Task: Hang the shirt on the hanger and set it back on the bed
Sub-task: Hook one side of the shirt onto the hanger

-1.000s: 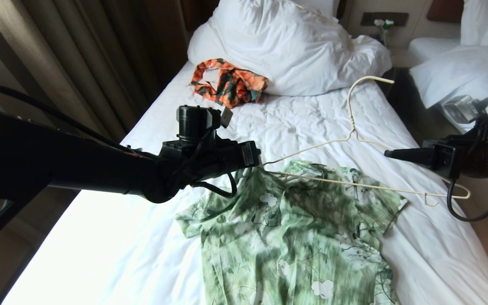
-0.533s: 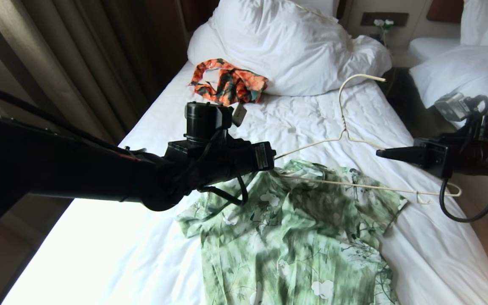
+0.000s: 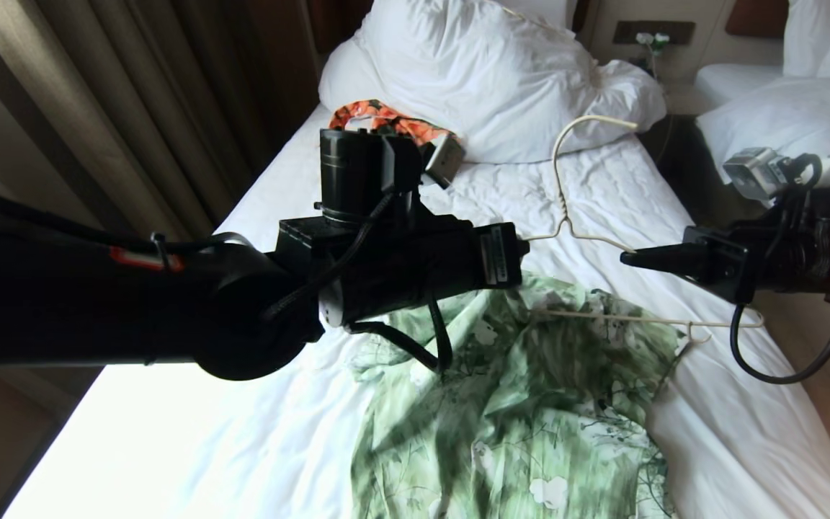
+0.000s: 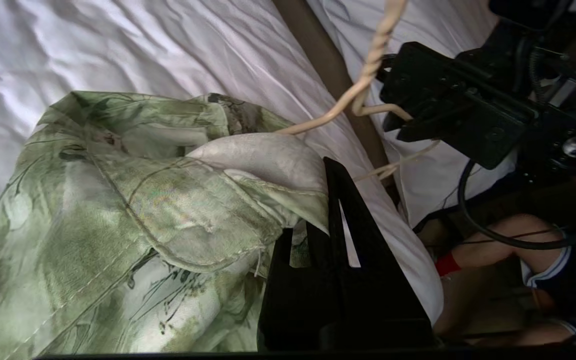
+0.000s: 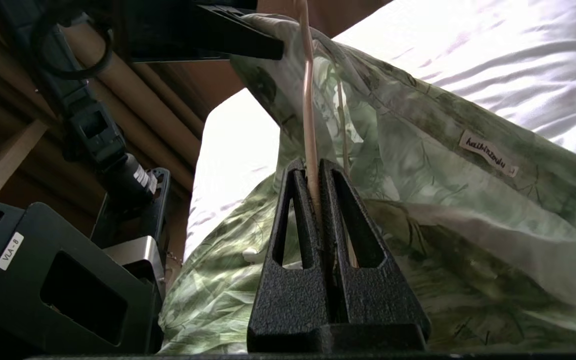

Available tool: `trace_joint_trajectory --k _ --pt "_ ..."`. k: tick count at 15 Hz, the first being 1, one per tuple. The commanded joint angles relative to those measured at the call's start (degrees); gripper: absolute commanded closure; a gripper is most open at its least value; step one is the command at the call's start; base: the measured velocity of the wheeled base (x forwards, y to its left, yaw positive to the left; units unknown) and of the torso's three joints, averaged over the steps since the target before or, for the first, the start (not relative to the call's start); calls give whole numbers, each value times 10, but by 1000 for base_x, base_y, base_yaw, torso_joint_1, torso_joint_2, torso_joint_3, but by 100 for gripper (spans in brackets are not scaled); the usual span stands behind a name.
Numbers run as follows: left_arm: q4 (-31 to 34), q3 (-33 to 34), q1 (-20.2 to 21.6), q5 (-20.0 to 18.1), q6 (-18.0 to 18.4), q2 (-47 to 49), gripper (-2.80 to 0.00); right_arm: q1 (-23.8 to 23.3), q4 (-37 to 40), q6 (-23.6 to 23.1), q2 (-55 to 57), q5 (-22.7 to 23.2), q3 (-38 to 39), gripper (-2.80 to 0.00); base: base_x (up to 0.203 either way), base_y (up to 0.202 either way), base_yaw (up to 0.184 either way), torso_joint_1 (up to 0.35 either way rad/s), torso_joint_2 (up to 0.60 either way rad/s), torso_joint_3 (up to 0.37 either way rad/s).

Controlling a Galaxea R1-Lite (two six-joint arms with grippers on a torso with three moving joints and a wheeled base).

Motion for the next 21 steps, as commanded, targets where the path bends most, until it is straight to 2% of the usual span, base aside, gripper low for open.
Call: trace_joint_trajectory --k 1,4,10,13,18,19,20,21 --pt "0 7 -40 1 -3 -30 0 26 -13 0 -5 4 7 0 0 0 0 0 0 0" --pt "1 -9 -77 29 -1 -31 0 50 -18 1 -17 3 8 0 0 0 0 0 0 0" --pt "17 -11 -128 53 2 -51 0 90 -18 22 -64 3 35 0 0 0 0 0 0 0" --pt "18 -3 -139 66 2 -52 0 103 -22 22 -64 3 38 0 0 0 0 0 0 0" --pt "17 8 -147 66 14 -41 0 113 -34 22 -58 3 41 0 0 0 0 0 0 0" --pt "16 13 -148 66 18 -41 -152 113 -34 22 -58 3 41 0 0 0 0 0 0 0" --pt "15 15 -153 66 17 -41 -280 113 -34 22 -58 3 41 0 0 0 0 0 0 0" --pt "16 18 -156 66 17 -42 -280 113 -34 22 -57 3 41 0 0 0 0 0 0 0"
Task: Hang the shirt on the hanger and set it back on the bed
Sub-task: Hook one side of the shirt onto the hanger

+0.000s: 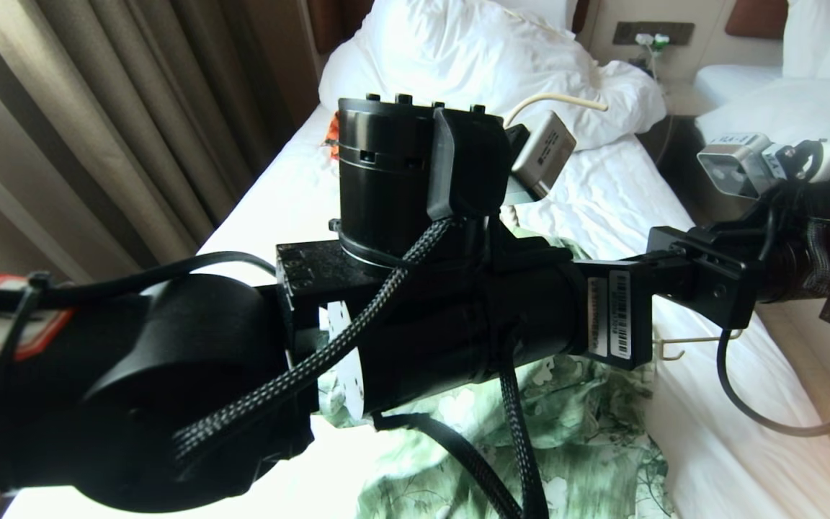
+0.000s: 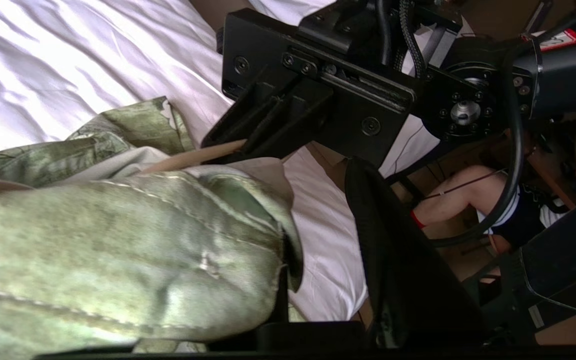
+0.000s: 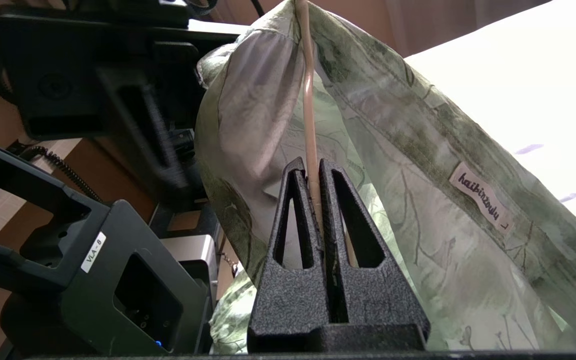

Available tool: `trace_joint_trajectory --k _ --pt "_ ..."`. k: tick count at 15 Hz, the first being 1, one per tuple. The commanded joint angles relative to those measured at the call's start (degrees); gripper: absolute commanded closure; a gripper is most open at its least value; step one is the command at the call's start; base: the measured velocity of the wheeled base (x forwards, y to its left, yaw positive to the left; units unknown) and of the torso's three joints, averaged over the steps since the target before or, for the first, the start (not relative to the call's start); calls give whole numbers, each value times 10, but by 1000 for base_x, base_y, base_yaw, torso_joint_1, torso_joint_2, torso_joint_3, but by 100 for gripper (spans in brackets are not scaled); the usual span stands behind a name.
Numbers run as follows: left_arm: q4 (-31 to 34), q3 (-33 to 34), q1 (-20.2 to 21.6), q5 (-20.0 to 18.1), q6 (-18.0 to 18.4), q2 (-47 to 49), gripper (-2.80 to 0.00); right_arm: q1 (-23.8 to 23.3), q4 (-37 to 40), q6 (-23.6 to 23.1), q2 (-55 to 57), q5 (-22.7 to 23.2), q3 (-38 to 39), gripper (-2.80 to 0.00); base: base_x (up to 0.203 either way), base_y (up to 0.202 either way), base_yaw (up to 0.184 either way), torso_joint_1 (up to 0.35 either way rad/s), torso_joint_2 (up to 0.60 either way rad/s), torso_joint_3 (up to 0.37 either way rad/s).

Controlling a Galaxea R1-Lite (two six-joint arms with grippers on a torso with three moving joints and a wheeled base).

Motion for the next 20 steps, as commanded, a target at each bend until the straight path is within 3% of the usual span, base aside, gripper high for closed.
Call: trace_joint_trajectory --k 1,5,9,14,18,20 --pt "-2 7 -9 0 -1 3 -280 -1 -3 0 3 4 0 0 0 0 0 0 0 0" --pt "-1 29 -43 -1 -3 7 -280 -1 -4 0 4 4 1 0 0 0 0 0 0 0" --pt "2 53 -82 2 -18 28 -280 -1 -53 0 15 4 14 0 0 0 0 0 0 0" --pt "-3 36 -93 55 -34 82 -280 -3 -70 0 27 4 22 0 0 0 0 0 0 0" --pt "-4 -4 -84 164 -47 87 -280 -12 -86 1 38 3 22 0 0 0 0 0 0 0" --pt "-3 -6 -76 168 -29 54 -280 -17 -86 1 39 3 23 0 0 0 0 0 0 0"
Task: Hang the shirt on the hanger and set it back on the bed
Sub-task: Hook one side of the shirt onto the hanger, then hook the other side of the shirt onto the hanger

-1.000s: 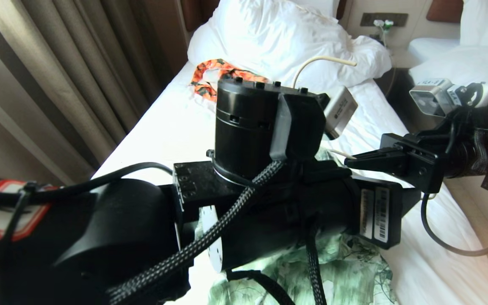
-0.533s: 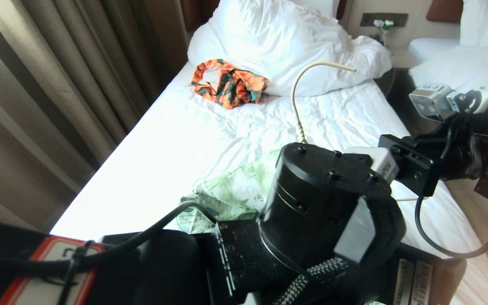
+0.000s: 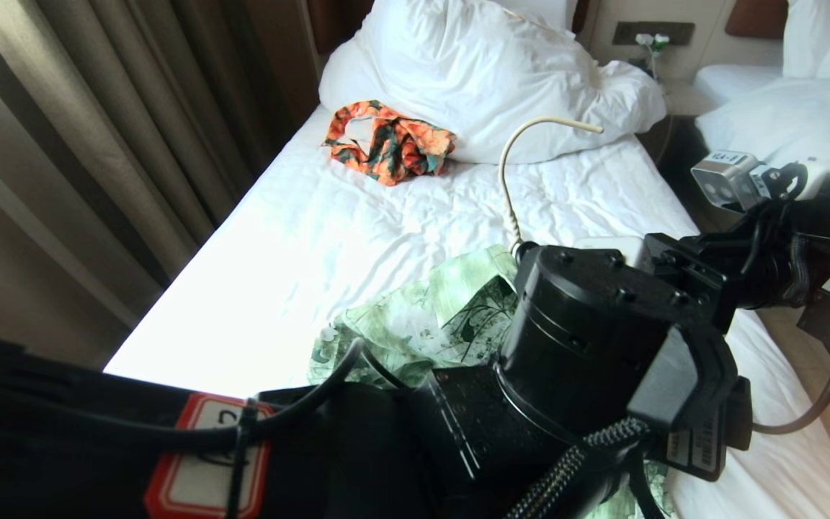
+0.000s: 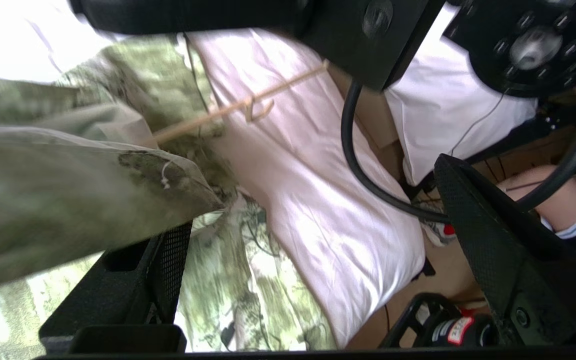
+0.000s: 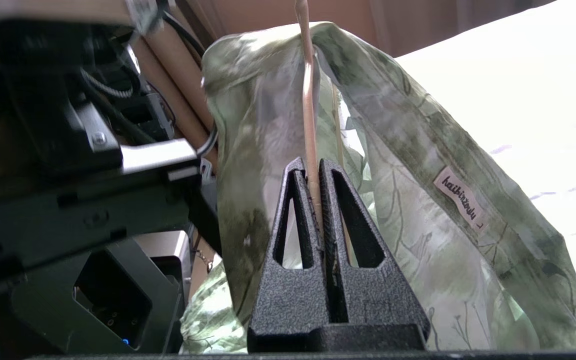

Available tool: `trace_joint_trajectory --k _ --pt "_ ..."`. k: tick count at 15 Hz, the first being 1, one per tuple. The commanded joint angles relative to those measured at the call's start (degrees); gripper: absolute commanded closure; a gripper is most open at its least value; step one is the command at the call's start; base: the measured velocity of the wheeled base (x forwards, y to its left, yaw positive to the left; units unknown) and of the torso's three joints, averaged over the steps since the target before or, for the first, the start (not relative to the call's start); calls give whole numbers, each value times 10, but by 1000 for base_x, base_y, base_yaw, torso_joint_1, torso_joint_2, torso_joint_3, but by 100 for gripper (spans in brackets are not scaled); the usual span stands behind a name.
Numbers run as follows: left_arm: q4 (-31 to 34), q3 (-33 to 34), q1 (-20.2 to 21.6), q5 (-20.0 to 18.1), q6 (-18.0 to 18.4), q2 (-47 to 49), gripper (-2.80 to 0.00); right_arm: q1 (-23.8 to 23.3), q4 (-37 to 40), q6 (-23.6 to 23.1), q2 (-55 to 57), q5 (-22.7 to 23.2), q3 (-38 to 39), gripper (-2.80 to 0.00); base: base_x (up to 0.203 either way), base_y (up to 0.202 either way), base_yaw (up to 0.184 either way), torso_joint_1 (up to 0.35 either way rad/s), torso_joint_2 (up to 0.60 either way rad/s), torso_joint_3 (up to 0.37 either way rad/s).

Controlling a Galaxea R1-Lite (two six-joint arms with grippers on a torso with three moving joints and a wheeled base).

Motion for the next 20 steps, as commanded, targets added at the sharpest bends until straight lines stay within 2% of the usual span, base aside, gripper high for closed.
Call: trace_joint_trajectory --k 1,3,7,9,12,13,17,20 --pt "-1 -5 10 6 21 -36 -280 -7 -3 1 5 5 0 0 0 0 0 0 0 0" --pt "4 -1 16 11 27 -56 -280 -11 -4 1 3 5 0 0 0 0 0 0 0 0" --pt "2 70 13 14 26 -65 -280 -15 -4 1 1 5 -2 0 0 0 0 0 0 0" --pt "-1 85 13 33 25 -74 -280 -15 -4 1 2 5 -1 0 0 0 0 0 0 0" --pt "-2 117 14 37 23 -105 -280 -13 -4 1 5 5 0 0 0 0 0 0 0 0" --pt "-2 131 14 40 24 -116 0 -12 -4 1 5 5 0 0 0 0 0 0 0 0" --pt "2 149 13 43 24 -163 0 -12 -4 1 3 5 1 0 0 0 0 0 0 0" --pt "2 189 14 44 24 -210 0 -7 -4 1 3 5 3 0 0 0 0 0 0 0"
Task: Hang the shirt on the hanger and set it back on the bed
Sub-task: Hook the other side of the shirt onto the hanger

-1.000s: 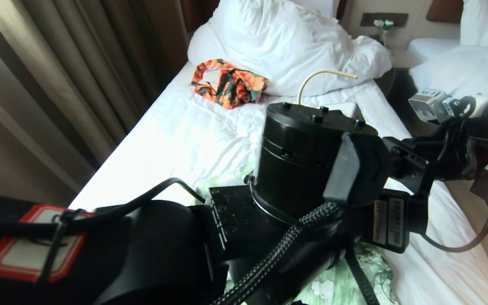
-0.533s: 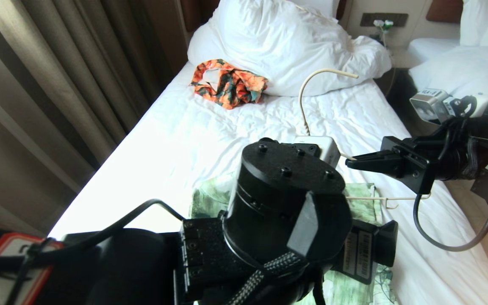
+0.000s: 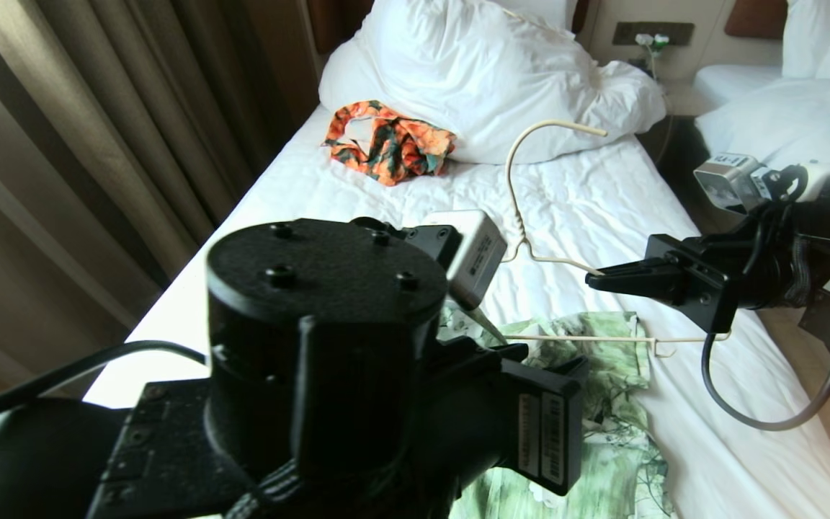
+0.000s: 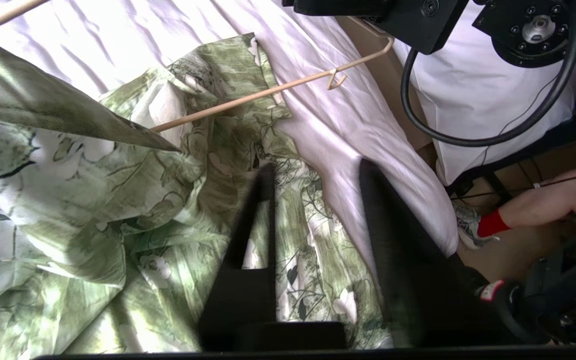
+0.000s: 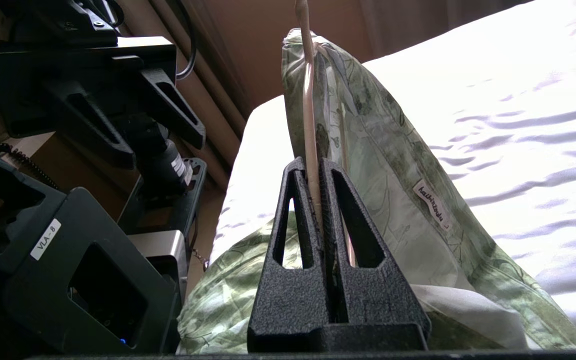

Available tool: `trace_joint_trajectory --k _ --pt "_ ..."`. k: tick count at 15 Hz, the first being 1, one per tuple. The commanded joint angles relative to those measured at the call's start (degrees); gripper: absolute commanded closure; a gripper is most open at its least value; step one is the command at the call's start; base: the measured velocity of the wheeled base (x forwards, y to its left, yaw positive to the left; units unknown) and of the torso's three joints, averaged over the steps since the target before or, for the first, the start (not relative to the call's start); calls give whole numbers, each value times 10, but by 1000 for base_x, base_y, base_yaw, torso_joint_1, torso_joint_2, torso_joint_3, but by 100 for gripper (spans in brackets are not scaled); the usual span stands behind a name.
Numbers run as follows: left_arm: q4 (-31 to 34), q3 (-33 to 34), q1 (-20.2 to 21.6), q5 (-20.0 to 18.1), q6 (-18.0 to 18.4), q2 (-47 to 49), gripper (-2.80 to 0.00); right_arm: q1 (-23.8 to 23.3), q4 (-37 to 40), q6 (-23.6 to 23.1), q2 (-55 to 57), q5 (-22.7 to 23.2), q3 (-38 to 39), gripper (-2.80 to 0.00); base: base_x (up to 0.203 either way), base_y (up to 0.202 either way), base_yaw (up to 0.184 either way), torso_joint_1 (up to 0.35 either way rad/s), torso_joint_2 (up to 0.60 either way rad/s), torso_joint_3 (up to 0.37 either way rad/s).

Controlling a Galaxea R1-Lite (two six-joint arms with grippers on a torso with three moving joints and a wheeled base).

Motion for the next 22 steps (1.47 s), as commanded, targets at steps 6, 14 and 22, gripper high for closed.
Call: trace_joint_trajectory --k 6,14,22 --pt "2 132 85 -5 6 -144 0 48 0 1 17 4 13 0 0 0 0 0 0 0" --pt "136 205 220 -164 66 -361 0 81 -3 25 14 4 33 0 0 0 0 0 0 0" --pt "164 219 238 -212 114 -309 0 88 -27 26 17 5 39 0 0 0 0 0 0 0"
